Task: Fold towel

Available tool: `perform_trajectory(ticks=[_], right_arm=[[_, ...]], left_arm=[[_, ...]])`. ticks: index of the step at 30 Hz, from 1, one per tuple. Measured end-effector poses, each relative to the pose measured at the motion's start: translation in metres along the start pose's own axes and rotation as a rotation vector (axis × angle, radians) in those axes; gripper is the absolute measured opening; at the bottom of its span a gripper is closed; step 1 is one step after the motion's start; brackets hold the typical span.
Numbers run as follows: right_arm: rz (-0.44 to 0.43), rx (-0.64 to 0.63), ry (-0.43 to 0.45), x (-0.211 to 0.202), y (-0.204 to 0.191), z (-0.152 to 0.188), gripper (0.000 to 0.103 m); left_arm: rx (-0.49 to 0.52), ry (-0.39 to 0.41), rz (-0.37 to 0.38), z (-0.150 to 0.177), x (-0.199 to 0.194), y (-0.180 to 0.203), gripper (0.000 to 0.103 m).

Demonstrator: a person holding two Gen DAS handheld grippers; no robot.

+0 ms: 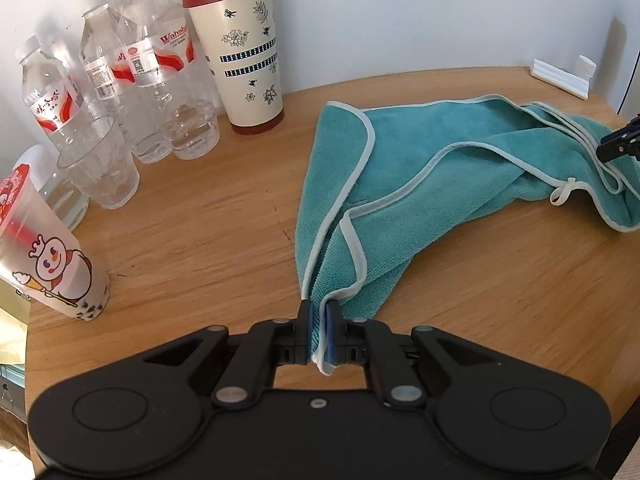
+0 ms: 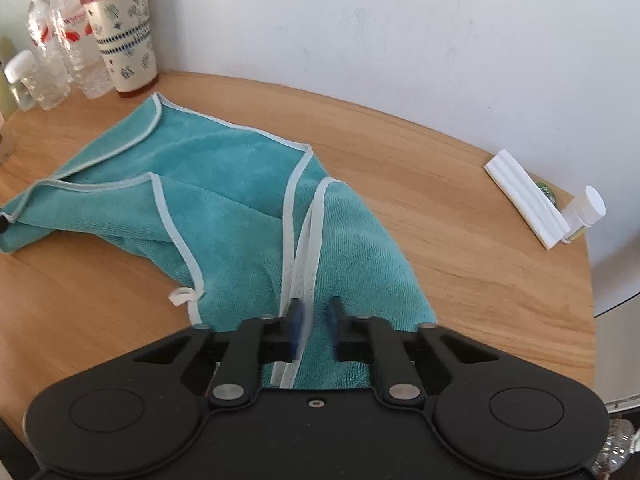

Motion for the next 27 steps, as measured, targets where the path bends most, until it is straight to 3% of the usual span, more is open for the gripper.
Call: perform_trajectory(ticks=[7, 14, 18, 23, 27], right_arm=[[0.079, 0.089, 0.061, -0.027, 0.022, -0.005, 0.004], [0.250, 0.342, 0.113, -0.067, 0.065, 0.024, 0.004], [0.311, 0.447, 0.038, -0.065, 0.082, 0.064, 0.004], [0.377, 0.527, -0.131, -0.048, 0.097, 0.120, 0.001], [0.309, 0.548, -0.164, -0.045, 0.096, 0.141, 0.003]], left_arm=[[0.001, -0.029, -0.013, 0.002, 0.005, -0.003, 0.006], [0.017, -0.056, -0.015, 0.008, 0.006, 0.000, 0.006], [0.031, -0.075, -0.014, 0.014, 0.006, 0.004, 0.006], [0.046, -0.104, -0.008, 0.021, 0.007, 0.005, 0.006], [0.080, -0.124, -0.012, 0.027, 0.009, 0.010, 0.006]])
Point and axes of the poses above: each gripper's, at about its wrist camera, not at the fingertips, and x roughly the way its jaws point, y to its right, z to its underside, the point moved 7 cm from there along x, roughly the way its jaws point, and after that the axes turned 4 degrees about x, right-handed, at the moved point
